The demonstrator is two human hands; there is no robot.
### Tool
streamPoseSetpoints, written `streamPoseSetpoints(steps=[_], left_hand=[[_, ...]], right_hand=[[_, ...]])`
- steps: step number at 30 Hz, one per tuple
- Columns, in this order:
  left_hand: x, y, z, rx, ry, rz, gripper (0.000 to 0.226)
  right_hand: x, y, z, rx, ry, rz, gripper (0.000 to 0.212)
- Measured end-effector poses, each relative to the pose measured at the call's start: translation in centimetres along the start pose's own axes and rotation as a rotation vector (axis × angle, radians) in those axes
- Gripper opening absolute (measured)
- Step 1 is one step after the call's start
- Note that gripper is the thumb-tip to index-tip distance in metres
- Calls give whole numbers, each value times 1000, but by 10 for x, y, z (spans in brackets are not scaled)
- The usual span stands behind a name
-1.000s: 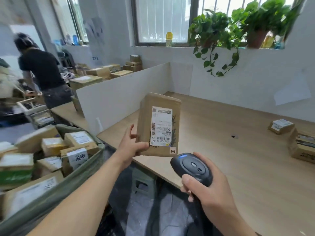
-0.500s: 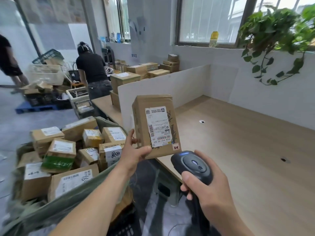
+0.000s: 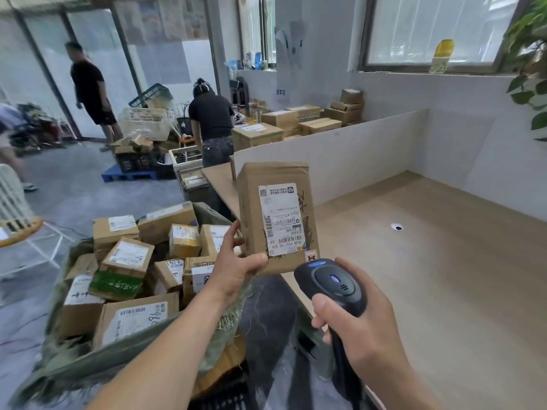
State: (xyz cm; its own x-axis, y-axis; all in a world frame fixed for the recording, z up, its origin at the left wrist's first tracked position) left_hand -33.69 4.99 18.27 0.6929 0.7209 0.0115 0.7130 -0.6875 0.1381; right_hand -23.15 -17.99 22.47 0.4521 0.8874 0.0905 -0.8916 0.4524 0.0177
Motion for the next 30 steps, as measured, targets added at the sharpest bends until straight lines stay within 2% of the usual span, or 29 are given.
streamPoseSetpoints(steps=[8,12,17,23,26,30], left_hand=[[9,11,-6,28,18,-62,118],[8,10,-10,25,26,-90,119],[13,-1,-11,-4,47,-102,115],[23,-21,-10,0,61,-89,103],[28,-33,-10,17,55,-82,109],[38,-52,-10,28,53,-74,109]], right_hand=[[25,-24,-1,11,20,67,75],[33,-24,1,26,6,95,70],[43,-19,2,31,-4,103,85],[64,3,0,35,-14,128,68],[77,15,-1,43,-20,120,58],[93,33,-4,44,-10,108,60]])
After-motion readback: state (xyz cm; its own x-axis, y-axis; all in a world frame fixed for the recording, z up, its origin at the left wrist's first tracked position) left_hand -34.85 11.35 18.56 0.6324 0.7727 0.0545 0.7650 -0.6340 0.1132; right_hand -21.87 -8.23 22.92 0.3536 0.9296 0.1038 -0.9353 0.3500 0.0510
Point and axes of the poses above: each hand's wrist, its own x-axis towards the middle knuckle, its own y-axis out of the palm, z = x × y, the point moved 4 cm from there along x, towards the middle knuckle, and after that the axes turned 12 degrees about z, right-handed, at the moved point
